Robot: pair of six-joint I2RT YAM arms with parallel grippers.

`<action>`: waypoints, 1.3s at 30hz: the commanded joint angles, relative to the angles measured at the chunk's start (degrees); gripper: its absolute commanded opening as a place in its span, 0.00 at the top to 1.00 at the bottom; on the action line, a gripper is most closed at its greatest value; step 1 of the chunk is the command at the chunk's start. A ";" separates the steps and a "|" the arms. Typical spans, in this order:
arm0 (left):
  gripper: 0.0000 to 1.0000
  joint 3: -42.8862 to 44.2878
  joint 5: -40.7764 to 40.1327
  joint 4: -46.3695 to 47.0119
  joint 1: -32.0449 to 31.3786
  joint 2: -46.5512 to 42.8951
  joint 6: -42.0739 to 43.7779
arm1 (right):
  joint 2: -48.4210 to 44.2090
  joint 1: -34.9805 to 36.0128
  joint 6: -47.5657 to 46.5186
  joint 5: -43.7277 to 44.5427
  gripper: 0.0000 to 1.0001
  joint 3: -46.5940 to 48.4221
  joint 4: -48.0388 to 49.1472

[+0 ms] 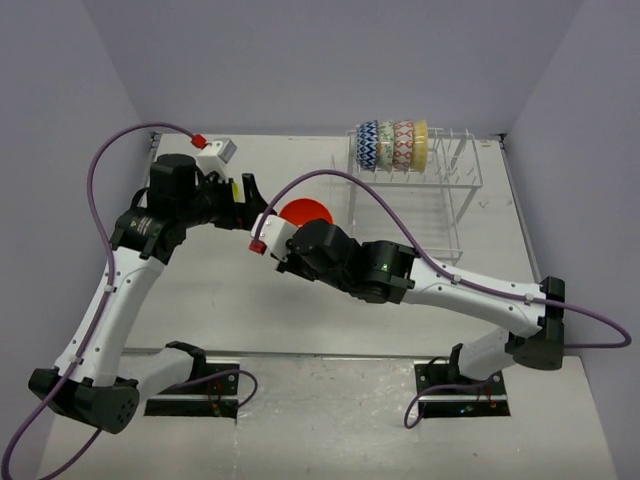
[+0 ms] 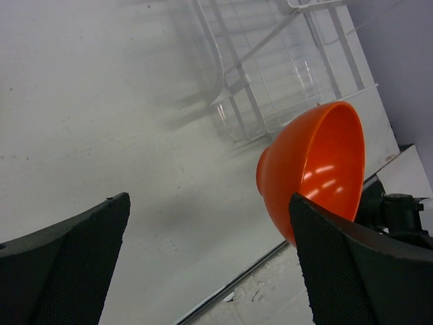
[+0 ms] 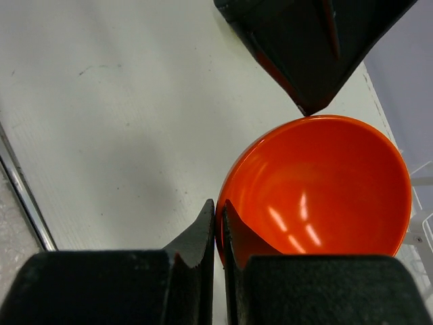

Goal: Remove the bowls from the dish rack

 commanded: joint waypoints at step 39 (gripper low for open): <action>1.00 -8.58 -28.41 13.55 -8.60 3.94 -6.99 | 7.89 -0.02 0.68 8.88 0.01 3.68 11.16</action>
